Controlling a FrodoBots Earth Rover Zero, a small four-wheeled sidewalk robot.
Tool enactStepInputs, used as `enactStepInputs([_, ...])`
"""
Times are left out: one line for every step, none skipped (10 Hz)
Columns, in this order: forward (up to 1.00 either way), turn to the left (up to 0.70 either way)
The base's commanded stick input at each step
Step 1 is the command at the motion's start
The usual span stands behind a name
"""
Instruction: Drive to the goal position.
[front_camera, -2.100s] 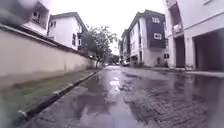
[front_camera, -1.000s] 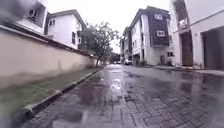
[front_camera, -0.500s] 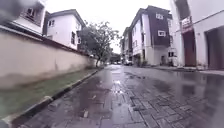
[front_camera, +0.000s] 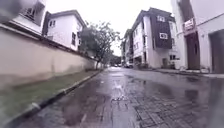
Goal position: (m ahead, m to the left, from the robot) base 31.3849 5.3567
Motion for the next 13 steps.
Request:
enactStepInputs([0.7,-0.29])
enactStepInputs([0.7,-0.1])
enactStepInputs([0.7,0.0])
enactStepInputs([0.7,0.0])
enactStepInputs([0.7,0.0])
enactStepInputs([0.7,0.0])
enactStepInputs([0.7,0.0])
enactStepInputs([0.7,0.0])
enactStepInputs([0.7,0.0])
enactStepInputs([0.7,0.0])
enactStepInputs([0.7,0.0])
enactStepInputs([0.7,0.0])
enactStepInputs([0.7,0.0])
